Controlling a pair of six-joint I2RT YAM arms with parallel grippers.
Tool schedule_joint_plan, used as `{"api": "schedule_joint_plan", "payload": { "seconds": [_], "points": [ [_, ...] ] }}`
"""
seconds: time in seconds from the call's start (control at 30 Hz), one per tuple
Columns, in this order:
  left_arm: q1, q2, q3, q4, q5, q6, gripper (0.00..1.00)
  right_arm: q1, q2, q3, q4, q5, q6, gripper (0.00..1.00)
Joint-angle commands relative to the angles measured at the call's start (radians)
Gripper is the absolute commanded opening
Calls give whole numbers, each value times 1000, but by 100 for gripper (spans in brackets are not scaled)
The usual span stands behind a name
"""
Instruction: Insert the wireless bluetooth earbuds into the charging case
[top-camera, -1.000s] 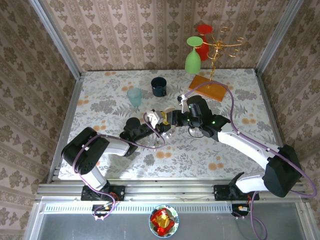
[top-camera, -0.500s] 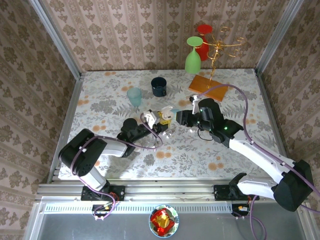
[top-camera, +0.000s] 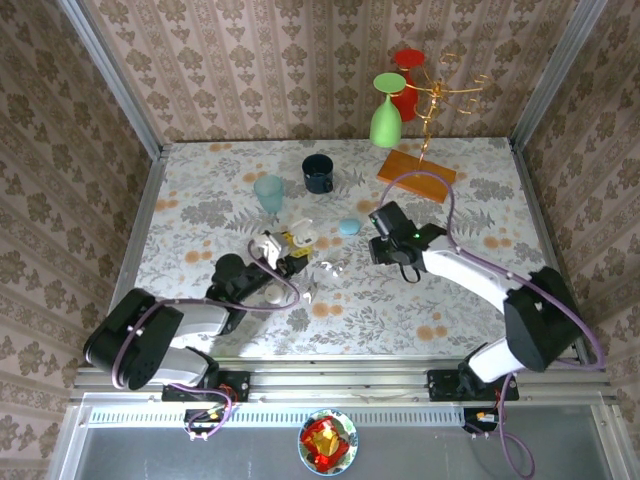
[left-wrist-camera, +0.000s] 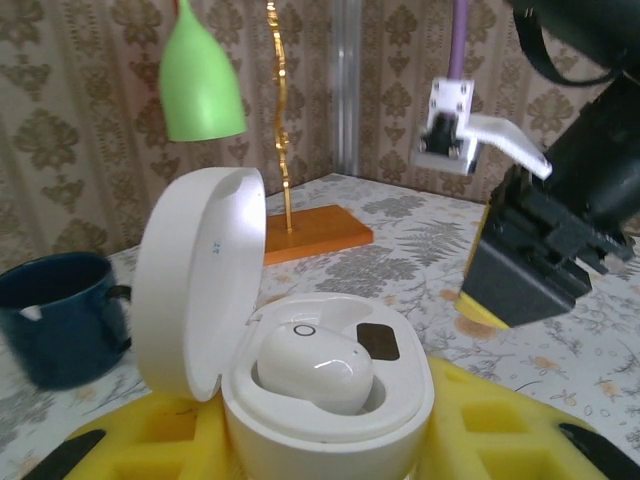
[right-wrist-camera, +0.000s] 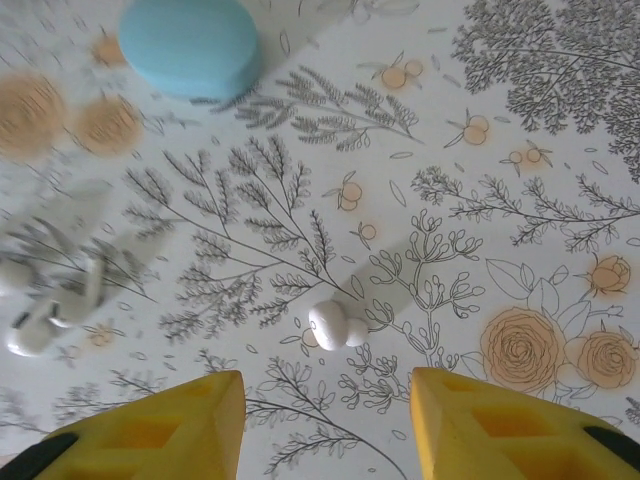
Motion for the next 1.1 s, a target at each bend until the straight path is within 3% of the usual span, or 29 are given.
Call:
{"api": "schedule_joint_plan", "payload": {
  "seconds": [0.0,0.4,0.77,1.07],
  "points": [
    [36,-66,-37,25,-12,-41,25,42,90,74,-105,132,-84,49],
    [97,-187,-103,17,-7,-107,25,142,422,287,-274,433,-170,48],
    [104,-294,-112,-132,-19,-59,26,147,506,299,-318,449,-144,42],
    [107,-277,-100,-125,-4,-62,26,148,542,298,-290,464,-143,38]
  ]
}}
